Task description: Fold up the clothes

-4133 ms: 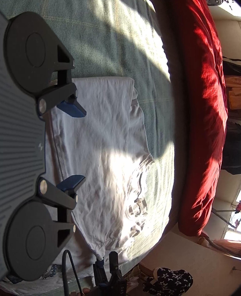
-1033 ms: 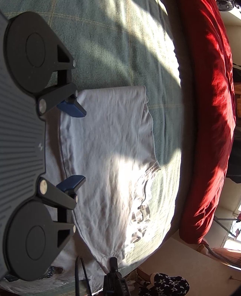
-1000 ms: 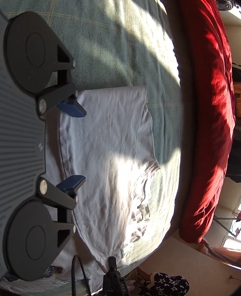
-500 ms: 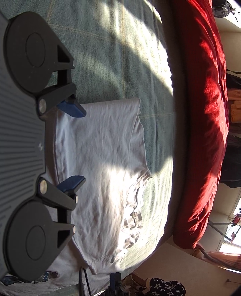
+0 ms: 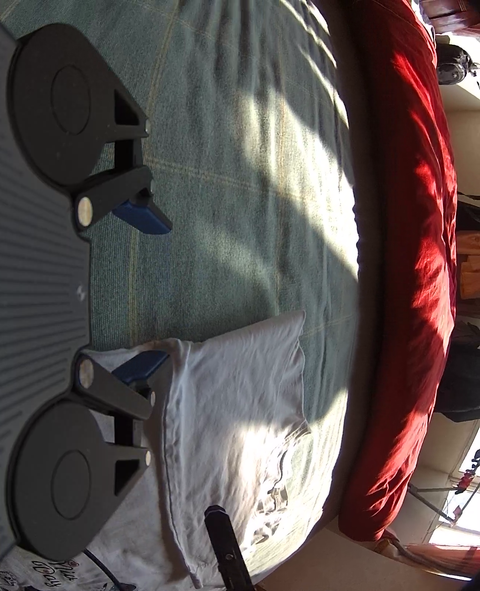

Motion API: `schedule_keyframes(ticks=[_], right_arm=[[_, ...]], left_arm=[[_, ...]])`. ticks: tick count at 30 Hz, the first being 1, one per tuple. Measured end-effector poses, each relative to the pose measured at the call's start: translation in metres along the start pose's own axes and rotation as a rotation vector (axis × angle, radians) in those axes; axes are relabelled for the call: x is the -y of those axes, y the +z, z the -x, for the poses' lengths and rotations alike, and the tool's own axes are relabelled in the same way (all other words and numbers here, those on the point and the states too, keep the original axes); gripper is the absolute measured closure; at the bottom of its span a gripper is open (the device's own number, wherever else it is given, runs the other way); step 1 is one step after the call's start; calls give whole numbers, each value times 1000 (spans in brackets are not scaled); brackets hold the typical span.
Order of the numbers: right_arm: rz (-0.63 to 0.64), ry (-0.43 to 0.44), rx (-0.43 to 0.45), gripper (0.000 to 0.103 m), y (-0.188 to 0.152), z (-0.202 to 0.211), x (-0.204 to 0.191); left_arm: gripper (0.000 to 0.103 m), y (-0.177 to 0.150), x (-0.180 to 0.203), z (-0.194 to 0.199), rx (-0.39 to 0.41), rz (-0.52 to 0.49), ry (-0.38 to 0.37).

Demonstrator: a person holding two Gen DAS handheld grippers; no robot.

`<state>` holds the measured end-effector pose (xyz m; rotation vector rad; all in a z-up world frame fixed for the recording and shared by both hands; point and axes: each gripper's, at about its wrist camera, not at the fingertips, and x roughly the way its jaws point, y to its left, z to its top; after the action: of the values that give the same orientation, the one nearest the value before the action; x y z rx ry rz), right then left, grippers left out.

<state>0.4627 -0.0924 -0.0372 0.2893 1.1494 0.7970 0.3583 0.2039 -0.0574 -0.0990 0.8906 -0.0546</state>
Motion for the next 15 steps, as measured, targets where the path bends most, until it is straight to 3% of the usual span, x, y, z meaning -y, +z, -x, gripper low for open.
schedule_keyframes(ticks=[2,6,13,15], right_arm=[[56,36,-64,61,-8,-32,-25],[157,45,-138,61,-22,-87,-66],[264,-61,-1,55,-13,-120,-103],[293,-70,1,39,-11,-125,-110]], left_arm=[[32,-2,-14,4,5,19,9],[32,-6,-39,12,17,61,25],[32,-14,-66,17,24,125,34],[32,-14,-69,18,25,134,33]])
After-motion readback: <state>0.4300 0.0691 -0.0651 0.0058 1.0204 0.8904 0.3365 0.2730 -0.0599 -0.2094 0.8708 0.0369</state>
